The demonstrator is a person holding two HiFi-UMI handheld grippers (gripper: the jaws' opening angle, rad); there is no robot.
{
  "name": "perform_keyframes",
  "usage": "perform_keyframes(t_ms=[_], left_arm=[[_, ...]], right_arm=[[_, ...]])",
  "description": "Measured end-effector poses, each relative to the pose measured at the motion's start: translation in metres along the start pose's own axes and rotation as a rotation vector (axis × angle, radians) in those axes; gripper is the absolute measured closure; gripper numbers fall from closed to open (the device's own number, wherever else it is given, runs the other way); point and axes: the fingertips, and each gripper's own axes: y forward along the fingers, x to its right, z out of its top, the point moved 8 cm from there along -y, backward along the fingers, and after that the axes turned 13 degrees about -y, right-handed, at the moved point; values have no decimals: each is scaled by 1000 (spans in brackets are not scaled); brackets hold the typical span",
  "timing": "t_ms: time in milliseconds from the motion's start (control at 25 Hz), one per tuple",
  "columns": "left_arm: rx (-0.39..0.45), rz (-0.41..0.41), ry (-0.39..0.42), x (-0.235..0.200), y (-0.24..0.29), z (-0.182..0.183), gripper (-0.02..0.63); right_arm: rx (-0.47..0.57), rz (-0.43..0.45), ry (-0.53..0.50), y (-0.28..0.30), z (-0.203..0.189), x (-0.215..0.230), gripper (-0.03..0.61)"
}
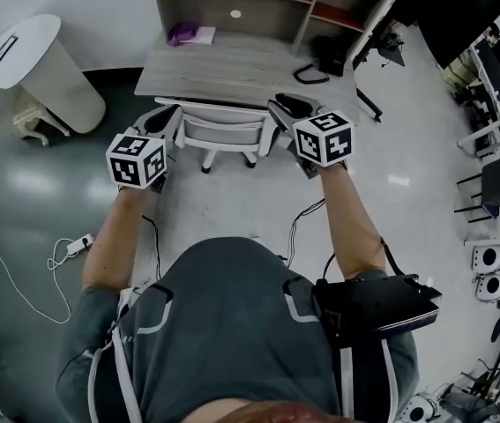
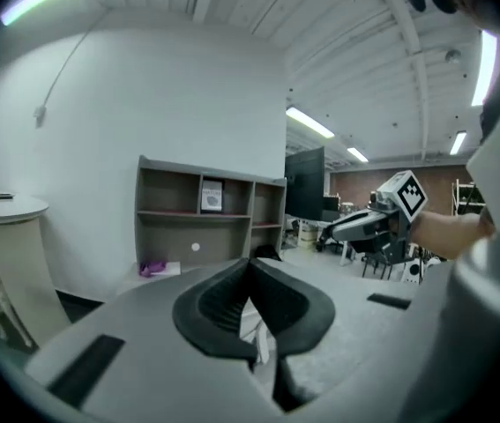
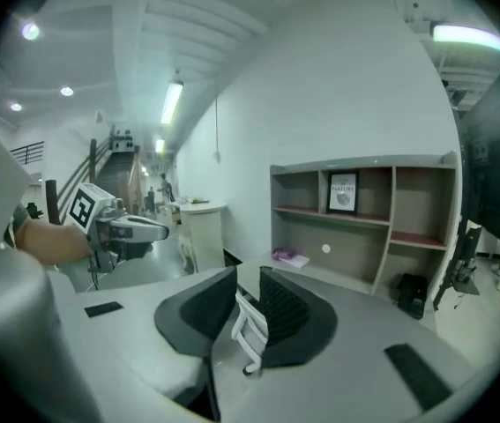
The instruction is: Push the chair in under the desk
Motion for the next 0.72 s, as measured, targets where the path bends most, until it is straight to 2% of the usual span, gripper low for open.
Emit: perform_keyframes(t_ms=[120,280,400,560,720], left_arm=[[79,9,-6,8,-20,16,604],[137,-52,-82,22,-47,35,604],[174,-66,-74,33,-61,42,604],[221,-111,-85,40,-65,45,604],[249,-84,-71,43,-63,42,604]], right_arm=[[86,-32,-14,-29,23,-8,508],[162,-59,-33,-63,44,-21,521],[217,-79,-8,-83,48,-26,535],[245,-137,3,-96,48,-24,549],[262,-168,12,-104,47,-21,551]])
